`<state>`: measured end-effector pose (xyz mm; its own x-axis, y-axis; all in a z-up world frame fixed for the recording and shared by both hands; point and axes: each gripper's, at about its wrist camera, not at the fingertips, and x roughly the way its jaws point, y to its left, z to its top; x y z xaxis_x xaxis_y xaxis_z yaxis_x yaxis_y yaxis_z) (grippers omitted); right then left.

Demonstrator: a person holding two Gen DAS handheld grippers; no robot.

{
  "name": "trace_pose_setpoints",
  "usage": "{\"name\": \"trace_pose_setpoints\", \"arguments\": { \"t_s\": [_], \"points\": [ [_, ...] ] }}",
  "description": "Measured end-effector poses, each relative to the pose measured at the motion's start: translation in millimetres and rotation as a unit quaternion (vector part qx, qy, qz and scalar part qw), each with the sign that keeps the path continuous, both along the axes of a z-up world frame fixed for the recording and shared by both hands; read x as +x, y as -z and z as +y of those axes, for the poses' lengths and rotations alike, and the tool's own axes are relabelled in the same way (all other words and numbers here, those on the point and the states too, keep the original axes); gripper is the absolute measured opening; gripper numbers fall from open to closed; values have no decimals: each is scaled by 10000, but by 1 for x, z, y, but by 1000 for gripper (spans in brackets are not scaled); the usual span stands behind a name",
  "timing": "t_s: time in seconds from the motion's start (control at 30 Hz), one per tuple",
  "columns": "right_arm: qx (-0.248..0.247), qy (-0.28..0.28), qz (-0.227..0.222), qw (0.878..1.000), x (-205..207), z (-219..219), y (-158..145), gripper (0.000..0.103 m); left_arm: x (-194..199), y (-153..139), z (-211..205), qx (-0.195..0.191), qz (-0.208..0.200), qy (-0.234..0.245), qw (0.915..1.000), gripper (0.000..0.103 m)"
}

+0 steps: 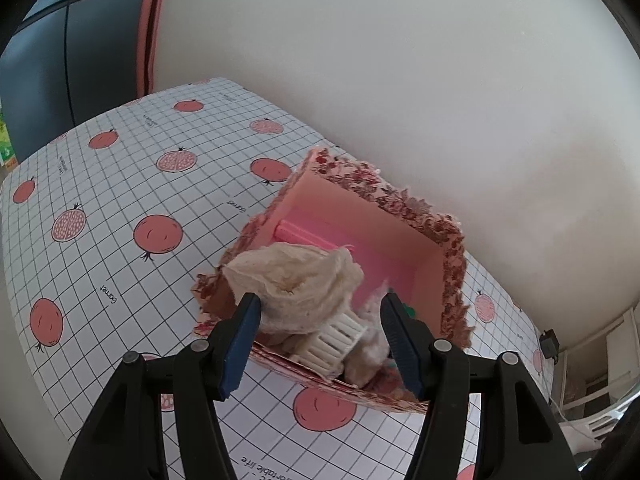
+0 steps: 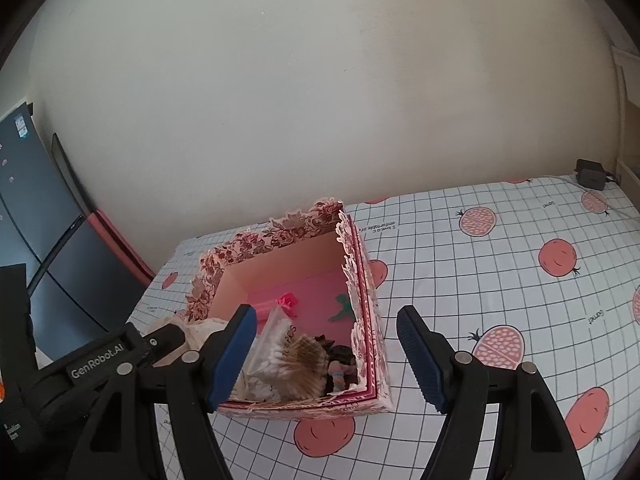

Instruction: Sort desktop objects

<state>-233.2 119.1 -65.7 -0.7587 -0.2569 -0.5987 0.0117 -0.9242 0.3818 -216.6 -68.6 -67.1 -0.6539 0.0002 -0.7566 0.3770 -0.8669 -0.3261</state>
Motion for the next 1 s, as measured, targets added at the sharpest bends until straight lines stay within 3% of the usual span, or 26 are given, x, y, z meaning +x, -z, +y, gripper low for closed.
{"name": "trace_pose_setpoints", "arguments": {
  "t_s": [0.23, 0.33, 0.63, 0.73, 0.87, 1.0],
  "points": [
    [133, -163, -151, 9997, 2, 5, -6, 82, 2, -10, 19, -165, 17, 233, 9996, 65],
    [259, -199, -95, 9994, 9, 8, -14, 84, 3, -14, 25, -219, 60, 260, 9994, 78],
    [499, -144, -173, 9985, 25, 38, -24, 96, 10, -20, 37, -278, -11, 262, 9993, 78],
    [682, -51, -299, 9972, 27, 48, -19, 99, 7, -22, 44, -207, -49, 462, 9987, 79],
    [344, 296, -283, 9986, 33, 72, -17, 101, 6, -25, 63, -651, -117, 526, 9964, 86],
    [537, 582, -428, 9959, 40, 90, -17, 101, 6, -26, 79, -545, -116, 670, 9962, 86]
  ]
}}
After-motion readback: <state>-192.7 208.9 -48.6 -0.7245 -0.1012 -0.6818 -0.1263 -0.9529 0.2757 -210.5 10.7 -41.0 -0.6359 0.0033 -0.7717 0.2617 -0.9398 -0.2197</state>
